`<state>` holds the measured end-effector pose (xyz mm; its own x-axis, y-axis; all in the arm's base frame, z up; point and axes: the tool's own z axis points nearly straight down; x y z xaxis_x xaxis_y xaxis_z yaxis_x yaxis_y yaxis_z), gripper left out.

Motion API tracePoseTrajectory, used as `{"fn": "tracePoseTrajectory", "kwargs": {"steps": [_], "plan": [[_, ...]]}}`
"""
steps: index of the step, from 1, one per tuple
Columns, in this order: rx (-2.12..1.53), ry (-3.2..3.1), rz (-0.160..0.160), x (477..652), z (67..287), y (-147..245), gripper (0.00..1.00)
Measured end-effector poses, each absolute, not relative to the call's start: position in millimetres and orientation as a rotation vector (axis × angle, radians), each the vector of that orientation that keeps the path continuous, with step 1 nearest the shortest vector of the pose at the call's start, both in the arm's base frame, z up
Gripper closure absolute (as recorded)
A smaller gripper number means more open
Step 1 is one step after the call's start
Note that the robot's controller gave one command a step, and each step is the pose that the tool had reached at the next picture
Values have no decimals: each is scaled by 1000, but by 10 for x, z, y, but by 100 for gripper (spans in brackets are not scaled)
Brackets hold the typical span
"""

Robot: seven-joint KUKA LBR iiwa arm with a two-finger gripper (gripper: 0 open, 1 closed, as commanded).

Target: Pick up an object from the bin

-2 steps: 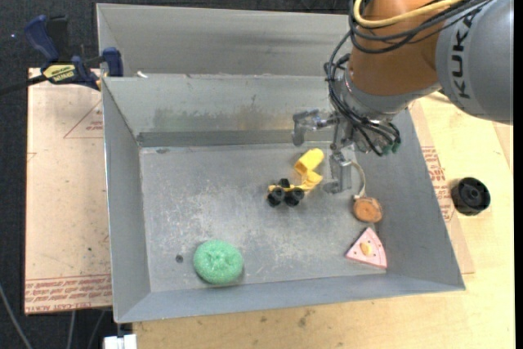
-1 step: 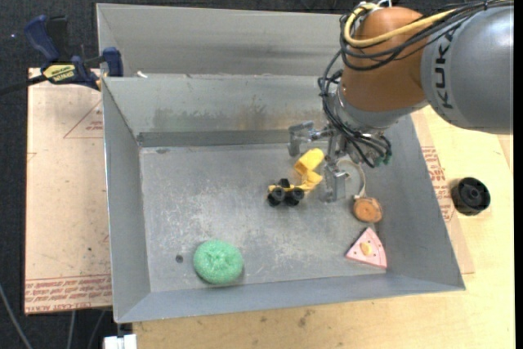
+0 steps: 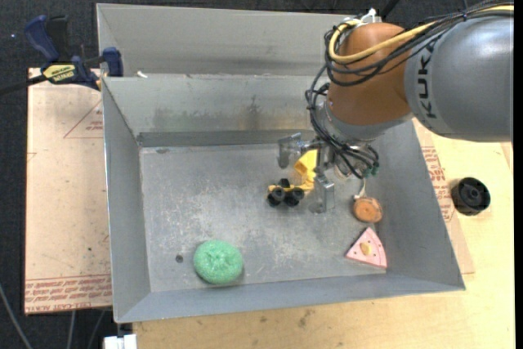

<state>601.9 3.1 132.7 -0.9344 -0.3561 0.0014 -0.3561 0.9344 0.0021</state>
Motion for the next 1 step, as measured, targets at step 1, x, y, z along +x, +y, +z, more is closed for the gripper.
{"fn": "tracePoseTrajectory", "kwargs": {"steps": [1], "plan": [[355, -3124, -3, 6053, 1266, -79, 0]]}}
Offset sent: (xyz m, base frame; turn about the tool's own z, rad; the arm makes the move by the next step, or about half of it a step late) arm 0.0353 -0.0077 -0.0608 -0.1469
